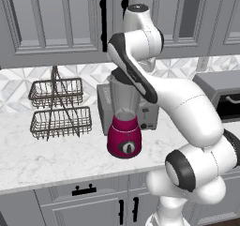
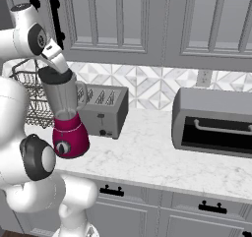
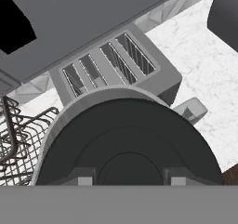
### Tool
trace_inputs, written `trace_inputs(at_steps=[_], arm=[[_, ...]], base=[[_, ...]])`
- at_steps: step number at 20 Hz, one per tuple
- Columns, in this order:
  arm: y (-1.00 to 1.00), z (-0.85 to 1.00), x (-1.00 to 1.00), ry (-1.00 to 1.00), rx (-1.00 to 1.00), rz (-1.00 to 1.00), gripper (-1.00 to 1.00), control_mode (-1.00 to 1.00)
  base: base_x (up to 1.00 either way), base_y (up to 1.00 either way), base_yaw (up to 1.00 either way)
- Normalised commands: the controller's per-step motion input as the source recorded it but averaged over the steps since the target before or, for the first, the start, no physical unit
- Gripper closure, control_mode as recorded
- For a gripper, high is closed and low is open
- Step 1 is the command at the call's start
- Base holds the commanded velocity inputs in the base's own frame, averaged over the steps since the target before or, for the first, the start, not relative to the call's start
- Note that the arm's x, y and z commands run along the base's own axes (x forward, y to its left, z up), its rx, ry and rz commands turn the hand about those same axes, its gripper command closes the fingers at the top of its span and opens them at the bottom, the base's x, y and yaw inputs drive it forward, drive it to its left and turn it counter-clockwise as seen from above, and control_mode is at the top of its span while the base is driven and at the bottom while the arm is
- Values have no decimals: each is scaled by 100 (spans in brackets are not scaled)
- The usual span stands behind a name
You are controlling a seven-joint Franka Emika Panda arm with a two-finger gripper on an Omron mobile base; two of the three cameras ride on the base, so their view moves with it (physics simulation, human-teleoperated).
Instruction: Close the lid blender by securely placing the lid on top.
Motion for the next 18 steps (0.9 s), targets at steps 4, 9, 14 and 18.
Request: trace_inputs(at_steps=[4,9,14,18], arm=[[13,0,25,0,0,0,100,-100],[16,0,30,0,0,0,100,-100],[9,-4,31,-1,-1,0,100,-100],[0,-34,0,-6,-5,0,100,-100]], base=[[0,0,0],[0,0,0],[0,0,0],[0,0,0]])
